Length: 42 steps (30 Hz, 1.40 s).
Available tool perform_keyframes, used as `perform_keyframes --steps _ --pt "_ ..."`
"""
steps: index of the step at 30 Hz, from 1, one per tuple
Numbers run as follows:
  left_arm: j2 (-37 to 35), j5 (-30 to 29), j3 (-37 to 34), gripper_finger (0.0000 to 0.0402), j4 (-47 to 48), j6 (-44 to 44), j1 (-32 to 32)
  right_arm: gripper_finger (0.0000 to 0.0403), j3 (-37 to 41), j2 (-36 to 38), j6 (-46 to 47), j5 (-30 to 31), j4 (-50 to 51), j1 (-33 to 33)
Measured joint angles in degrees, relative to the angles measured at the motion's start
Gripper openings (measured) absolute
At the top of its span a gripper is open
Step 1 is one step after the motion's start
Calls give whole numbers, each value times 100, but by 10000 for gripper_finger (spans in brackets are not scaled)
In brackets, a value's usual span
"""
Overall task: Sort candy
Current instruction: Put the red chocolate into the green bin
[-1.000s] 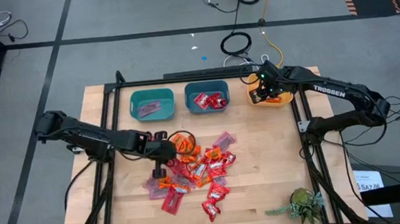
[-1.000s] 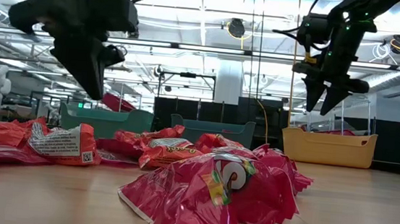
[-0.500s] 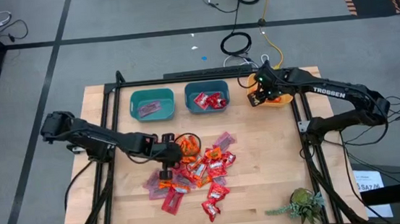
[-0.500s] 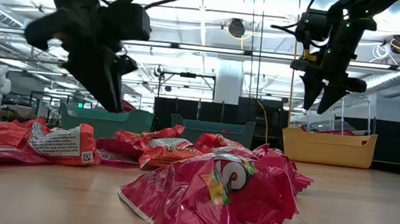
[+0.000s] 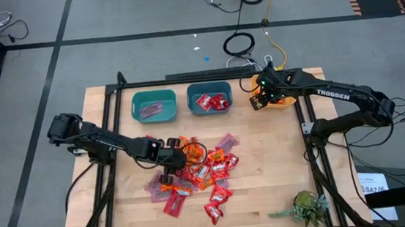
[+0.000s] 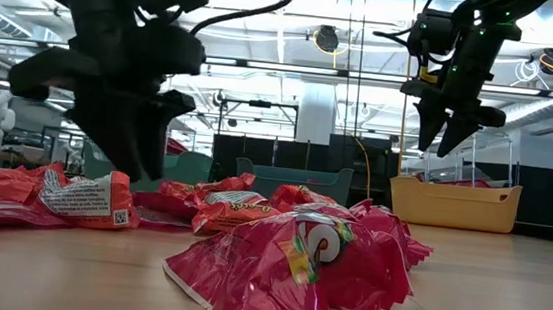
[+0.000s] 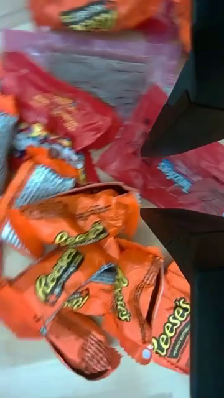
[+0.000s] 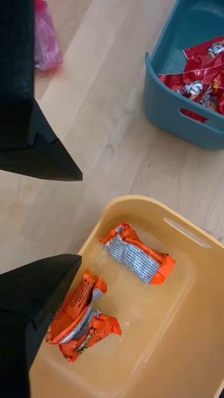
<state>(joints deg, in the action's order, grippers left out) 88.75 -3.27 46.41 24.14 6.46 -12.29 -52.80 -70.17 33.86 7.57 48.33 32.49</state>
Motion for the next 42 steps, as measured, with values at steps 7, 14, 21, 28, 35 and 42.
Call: perform_keyframes --steps 7,14,21,28,35,42 --pt "259 11 0 153 205 186 0 196 0 0 -2 2 1 0" --pt "858 -22 49 153 119 459 0 196 0 0 -2 4 1 0" --pt "927 -48 59 108 98 450 -7 196 0 0 -10 7 1 0" --pt "758 -166 95 17 270 141 -22 196 0 0 -21 11 -4 0" --pt "-17 -528 66 15 907 -190 11 196 0 0 -4 11 -8 -2" --pt "-1043 -820 70 14 1450 -620 206 196 0 0 119 17 -75 -197"
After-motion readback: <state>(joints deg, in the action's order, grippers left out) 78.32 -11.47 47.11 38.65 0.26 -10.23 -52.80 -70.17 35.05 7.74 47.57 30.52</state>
